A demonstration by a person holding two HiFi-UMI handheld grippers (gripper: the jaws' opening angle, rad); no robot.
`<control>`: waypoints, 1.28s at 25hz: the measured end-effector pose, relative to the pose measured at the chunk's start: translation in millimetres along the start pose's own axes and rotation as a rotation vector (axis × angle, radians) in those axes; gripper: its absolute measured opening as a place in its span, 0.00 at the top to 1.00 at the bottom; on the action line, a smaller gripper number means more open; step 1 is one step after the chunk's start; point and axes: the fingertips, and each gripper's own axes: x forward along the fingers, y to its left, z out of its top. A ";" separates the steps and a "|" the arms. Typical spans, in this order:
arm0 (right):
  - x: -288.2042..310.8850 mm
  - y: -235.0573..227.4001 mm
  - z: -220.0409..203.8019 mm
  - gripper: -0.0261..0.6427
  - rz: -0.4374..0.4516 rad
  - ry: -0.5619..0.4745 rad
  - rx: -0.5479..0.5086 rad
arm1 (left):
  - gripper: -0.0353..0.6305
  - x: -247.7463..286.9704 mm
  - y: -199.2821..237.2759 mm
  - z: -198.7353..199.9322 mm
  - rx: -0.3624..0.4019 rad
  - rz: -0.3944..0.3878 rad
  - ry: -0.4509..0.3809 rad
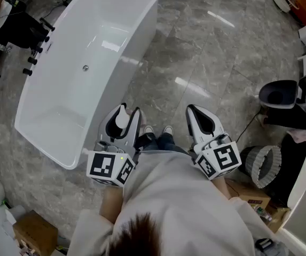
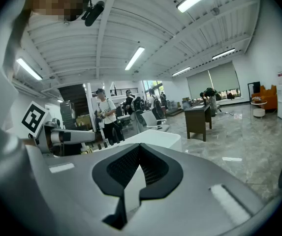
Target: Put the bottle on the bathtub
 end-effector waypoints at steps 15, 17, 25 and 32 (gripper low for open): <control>-4.8 -14.4 0.8 0.96 0.028 -0.019 -0.014 | 0.65 7.9 -9.4 -2.1 0.004 0.030 -0.013; -7.1 -17.1 2.7 0.96 0.039 -0.040 -0.004 | 0.65 9.4 -11.1 -5.8 -0.003 0.039 -0.010; -13.1 -42.5 11.6 0.96 0.055 -0.088 -0.041 | 0.65 24.4 -28.1 -5.2 0.001 0.061 -0.039; -22.9 -57.0 13.5 0.96 0.077 -0.093 -0.046 | 0.65 28.0 -44.1 3.6 0.004 0.076 -0.073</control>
